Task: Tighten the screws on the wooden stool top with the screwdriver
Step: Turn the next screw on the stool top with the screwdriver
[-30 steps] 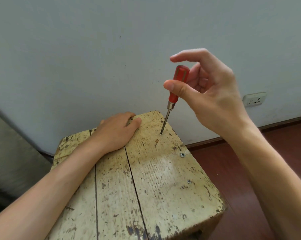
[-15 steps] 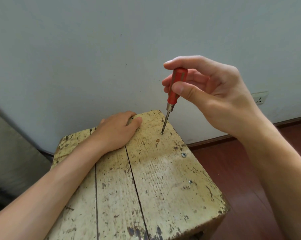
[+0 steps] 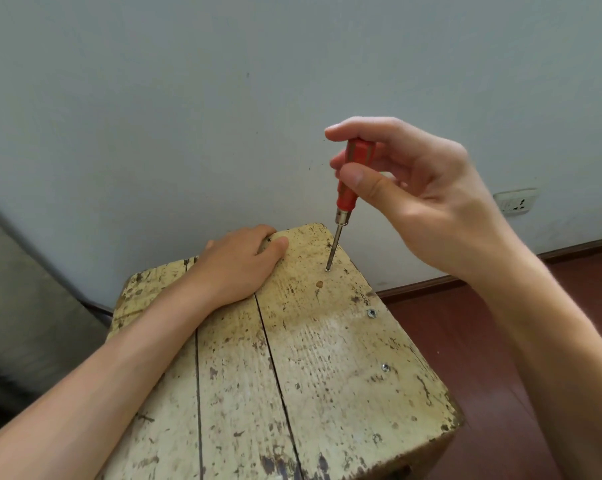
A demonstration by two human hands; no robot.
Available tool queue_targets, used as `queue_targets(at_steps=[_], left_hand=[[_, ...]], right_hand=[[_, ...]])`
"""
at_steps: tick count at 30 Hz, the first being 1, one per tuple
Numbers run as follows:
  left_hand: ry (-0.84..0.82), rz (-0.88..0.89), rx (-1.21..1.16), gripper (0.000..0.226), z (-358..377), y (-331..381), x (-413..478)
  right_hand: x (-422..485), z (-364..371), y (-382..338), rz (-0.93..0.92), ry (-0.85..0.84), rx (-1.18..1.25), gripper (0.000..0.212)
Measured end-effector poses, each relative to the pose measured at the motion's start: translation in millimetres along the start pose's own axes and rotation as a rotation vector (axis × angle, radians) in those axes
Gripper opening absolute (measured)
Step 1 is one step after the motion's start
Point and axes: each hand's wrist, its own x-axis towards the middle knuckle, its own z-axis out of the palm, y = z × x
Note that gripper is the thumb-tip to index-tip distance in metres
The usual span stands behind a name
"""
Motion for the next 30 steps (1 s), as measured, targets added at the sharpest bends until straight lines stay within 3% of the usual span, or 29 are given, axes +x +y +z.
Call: queue_targets(at_steps=[6,19,30], left_hand=[[-0.003,0.002,-0.003,0.044,0.0,-1.1,0.9],[0.002,-0.006,-0.004,0.044,-0.5,0.8,-0.1],[-0.005,-0.001,0.006,0.045,-0.9,0.2,0.5]], right_hand=[[0.0,-17.6,1.2,0.055,-0.102,0.125,0.029],[0.5,10.4,-2.8,0.014,0.115,-0.037,0.029],[-0.7,-3.5,-0.6,0.003,-0.037,0.132,0.036]])
